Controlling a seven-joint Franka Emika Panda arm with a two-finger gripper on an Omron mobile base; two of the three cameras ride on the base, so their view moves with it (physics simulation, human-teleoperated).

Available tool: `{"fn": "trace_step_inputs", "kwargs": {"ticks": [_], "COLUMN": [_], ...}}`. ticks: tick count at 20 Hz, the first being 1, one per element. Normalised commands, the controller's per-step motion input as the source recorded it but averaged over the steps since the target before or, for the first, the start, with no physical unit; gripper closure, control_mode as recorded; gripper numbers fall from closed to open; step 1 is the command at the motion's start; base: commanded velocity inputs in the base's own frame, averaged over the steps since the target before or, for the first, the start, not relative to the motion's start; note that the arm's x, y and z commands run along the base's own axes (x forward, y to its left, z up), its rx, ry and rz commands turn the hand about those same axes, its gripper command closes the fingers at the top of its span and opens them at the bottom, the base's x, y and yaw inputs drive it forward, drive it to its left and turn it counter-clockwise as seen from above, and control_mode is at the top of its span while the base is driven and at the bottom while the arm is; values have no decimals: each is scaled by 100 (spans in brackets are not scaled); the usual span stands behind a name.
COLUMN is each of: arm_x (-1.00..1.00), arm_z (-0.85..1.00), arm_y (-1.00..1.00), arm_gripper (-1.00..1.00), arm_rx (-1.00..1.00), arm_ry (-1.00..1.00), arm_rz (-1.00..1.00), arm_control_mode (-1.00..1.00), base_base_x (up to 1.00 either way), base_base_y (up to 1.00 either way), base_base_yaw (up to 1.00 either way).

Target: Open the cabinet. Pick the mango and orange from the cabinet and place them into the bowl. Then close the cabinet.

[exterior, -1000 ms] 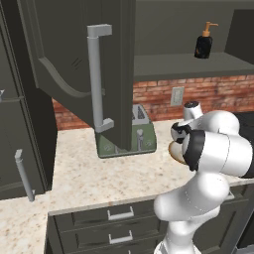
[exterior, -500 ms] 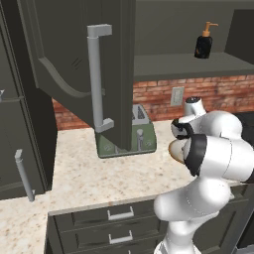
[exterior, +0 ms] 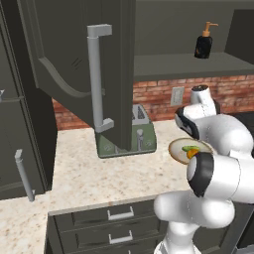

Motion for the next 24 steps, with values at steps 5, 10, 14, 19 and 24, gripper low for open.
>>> {"fn": "trace_step_inputs", "kwargs": {"ticks": [5,10,14,19,24], "arm_x": [-75,-98,-76,-41,-34], "arm_z": [2,0,0,8,28], "arm_y": [0,0,4,15,13], "arm_gripper": [-100,-100,-100,-100,-100], "arm_rx": [0,0,0,0,0], "arm_ry": [5,0,0,0,-2], "arm_rz": [3,12,19,25,28], "arm_control_mode": [-100,-100,-100,-100,-100], "base_base_x": [0,0,0,0,0], "base_base_y": [0,0,0,0,0], "base_base_yaw": [0,0,0,0,0]}}
